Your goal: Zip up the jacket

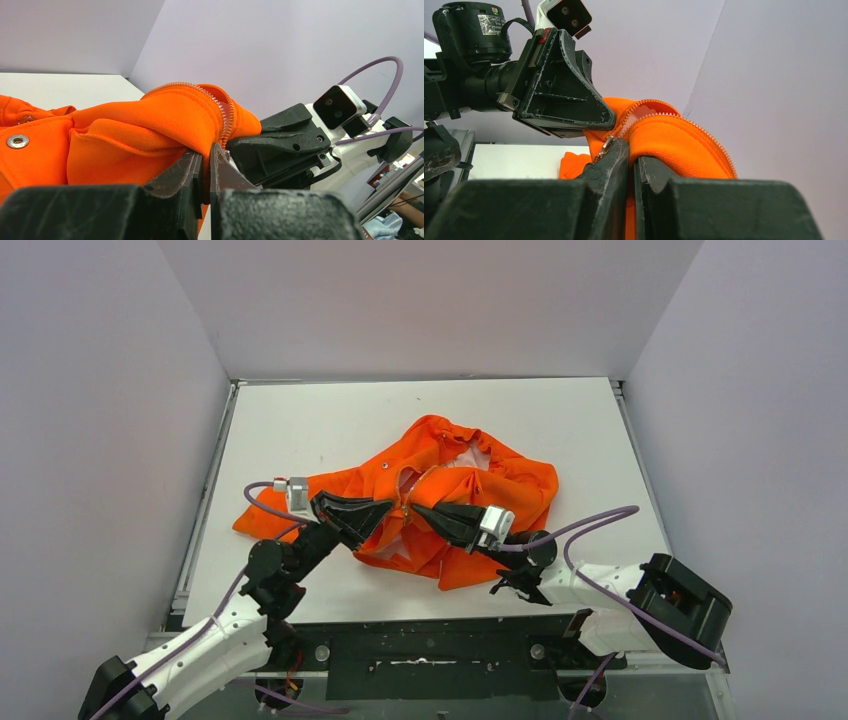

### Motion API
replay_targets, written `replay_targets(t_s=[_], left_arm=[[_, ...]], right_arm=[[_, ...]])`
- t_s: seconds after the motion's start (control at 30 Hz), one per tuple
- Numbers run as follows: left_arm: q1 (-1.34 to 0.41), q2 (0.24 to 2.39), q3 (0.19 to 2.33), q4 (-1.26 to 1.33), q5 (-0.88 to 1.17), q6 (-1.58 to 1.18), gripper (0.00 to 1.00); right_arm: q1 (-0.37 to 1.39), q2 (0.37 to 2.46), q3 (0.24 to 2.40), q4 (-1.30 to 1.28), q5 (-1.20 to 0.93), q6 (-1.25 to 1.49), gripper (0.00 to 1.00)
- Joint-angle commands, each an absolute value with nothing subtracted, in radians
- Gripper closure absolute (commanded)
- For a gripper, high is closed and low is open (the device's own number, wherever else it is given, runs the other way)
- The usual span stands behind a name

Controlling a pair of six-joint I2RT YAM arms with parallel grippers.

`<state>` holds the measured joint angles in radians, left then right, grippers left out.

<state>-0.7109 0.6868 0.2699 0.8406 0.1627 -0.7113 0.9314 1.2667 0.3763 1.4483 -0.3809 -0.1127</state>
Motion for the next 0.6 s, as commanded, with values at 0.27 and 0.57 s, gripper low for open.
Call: replay_targets(t_s=[0.27,0.57], left_arm=[[-0.718,0.660,0.278,0.922,0.138,-0.686,1.00],[-0.721,0.668,0.283,0.911,0.138,-0.683,1.00]], right_arm=[[0.947,1.248,0.418,1.510,-0.357,-0.137,1.00],[0.959,1.251,0.429,1.489,-0.336,-0.155,1.00]])
